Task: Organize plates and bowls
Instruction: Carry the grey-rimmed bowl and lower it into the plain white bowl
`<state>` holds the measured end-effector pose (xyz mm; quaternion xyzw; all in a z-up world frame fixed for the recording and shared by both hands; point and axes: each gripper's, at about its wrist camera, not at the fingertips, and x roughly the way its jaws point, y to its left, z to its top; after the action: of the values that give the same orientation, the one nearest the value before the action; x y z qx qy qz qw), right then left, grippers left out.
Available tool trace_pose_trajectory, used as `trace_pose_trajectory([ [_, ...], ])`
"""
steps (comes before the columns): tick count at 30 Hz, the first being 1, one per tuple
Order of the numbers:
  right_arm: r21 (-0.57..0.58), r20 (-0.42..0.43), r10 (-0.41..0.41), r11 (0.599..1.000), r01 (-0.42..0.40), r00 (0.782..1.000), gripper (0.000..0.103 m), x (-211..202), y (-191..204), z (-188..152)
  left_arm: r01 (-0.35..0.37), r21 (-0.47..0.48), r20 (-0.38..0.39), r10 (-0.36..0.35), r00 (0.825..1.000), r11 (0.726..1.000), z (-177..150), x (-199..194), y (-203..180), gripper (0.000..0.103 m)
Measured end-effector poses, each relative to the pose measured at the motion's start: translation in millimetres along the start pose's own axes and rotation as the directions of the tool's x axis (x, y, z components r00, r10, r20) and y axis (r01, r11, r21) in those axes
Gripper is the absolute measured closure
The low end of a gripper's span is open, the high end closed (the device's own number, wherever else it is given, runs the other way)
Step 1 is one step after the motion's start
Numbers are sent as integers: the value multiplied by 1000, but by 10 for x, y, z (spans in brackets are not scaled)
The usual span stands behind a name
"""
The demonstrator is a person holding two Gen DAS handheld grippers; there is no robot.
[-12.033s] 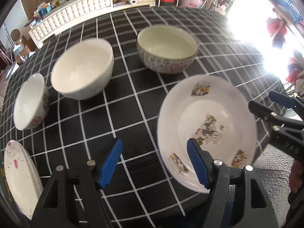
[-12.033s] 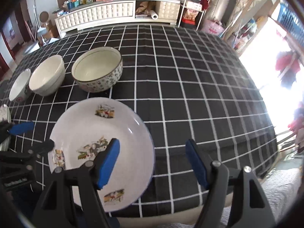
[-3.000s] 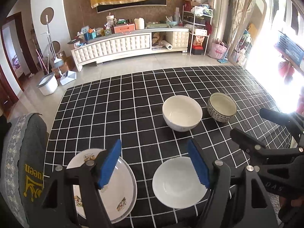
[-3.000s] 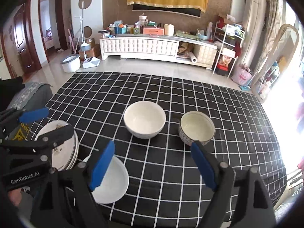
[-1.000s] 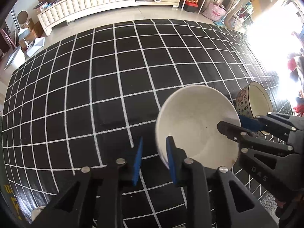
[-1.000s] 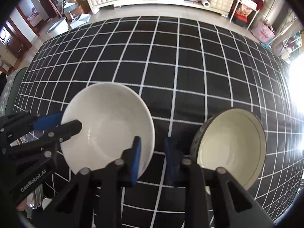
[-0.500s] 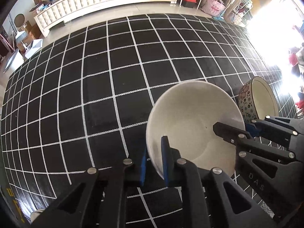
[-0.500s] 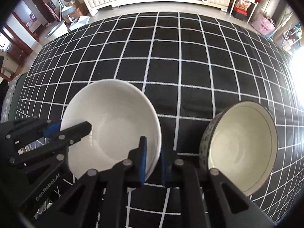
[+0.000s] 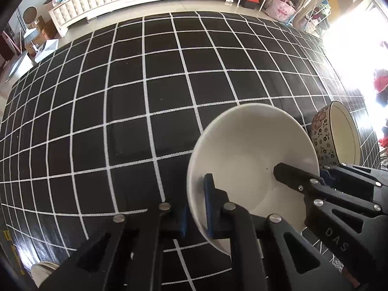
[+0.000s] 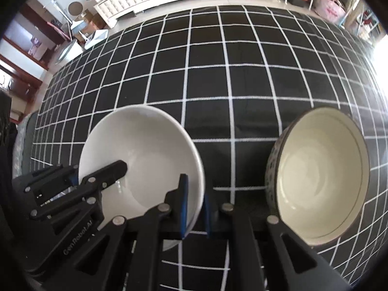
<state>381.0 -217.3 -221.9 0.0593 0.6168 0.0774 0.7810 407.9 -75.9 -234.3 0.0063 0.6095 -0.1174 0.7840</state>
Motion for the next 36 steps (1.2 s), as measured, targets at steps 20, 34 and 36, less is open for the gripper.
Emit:
trace_pose_trajectory([
  [20,-33,21,7,999,-6,1000,88,-695,509,-653,-30,-26,51,31,998,999,-503,-735,-286,93],
  [34,-73,-9,-31,997,30,999,88,-644,732,-1220,-60,-25,33,61,998,998,-1163,-833,-156,93],
  [36,-81,-14,-42,996,41,999,88,-620,741,-1268,-67,-20,36,68,997,998,-1247,-823,-202,93],
])
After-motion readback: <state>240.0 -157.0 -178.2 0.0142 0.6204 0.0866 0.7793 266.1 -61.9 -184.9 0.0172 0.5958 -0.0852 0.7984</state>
